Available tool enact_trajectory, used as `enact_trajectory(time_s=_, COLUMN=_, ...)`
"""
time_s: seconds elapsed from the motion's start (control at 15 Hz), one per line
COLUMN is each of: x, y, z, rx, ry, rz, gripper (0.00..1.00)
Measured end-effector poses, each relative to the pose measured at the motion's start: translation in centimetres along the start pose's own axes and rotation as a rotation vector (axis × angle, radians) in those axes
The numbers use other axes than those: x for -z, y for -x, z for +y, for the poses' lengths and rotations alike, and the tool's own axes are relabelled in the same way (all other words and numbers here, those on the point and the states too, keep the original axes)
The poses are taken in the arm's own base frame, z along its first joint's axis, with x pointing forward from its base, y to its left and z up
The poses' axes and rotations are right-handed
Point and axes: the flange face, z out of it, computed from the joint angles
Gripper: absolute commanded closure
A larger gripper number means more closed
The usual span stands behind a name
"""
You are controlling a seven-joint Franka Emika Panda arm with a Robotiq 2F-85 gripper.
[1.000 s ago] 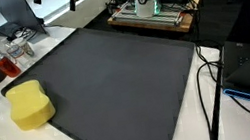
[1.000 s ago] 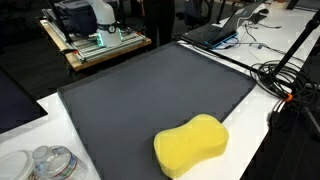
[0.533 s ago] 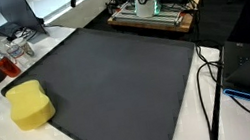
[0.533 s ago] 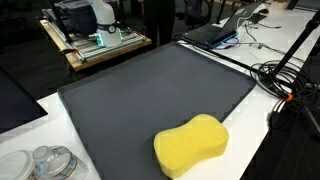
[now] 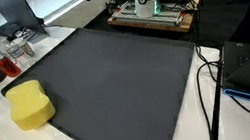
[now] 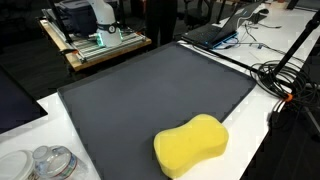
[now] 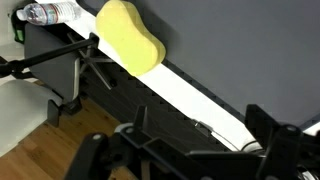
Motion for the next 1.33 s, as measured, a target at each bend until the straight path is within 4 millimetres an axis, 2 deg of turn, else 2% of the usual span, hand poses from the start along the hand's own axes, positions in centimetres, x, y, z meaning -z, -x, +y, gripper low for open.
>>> enact_trajectory(time_s=0.53, x=-0.2, y=-5.3, z=-5.3, rx=-0.085, ry=0.054, rz=-0.096, gripper=0.0)
enact_trajectory(time_s=0.93, x=-2.1, y=-8.3, z=-8.2, rx=-0.102, ry=0.043, rz=-0.114, gripper=0.0)
enact_trajectory(time_s=1.13, x=-3.1, y=-9.1, z=-8.4, rx=-0.107, ry=0.036, rz=-0.117, gripper=0.0)
enact_trajectory(time_s=1.33, x=-3.6, y=-8.9, z=-7.3, rx=-0.141, ry=0.013, rz=-0.123, gripper=0.0)
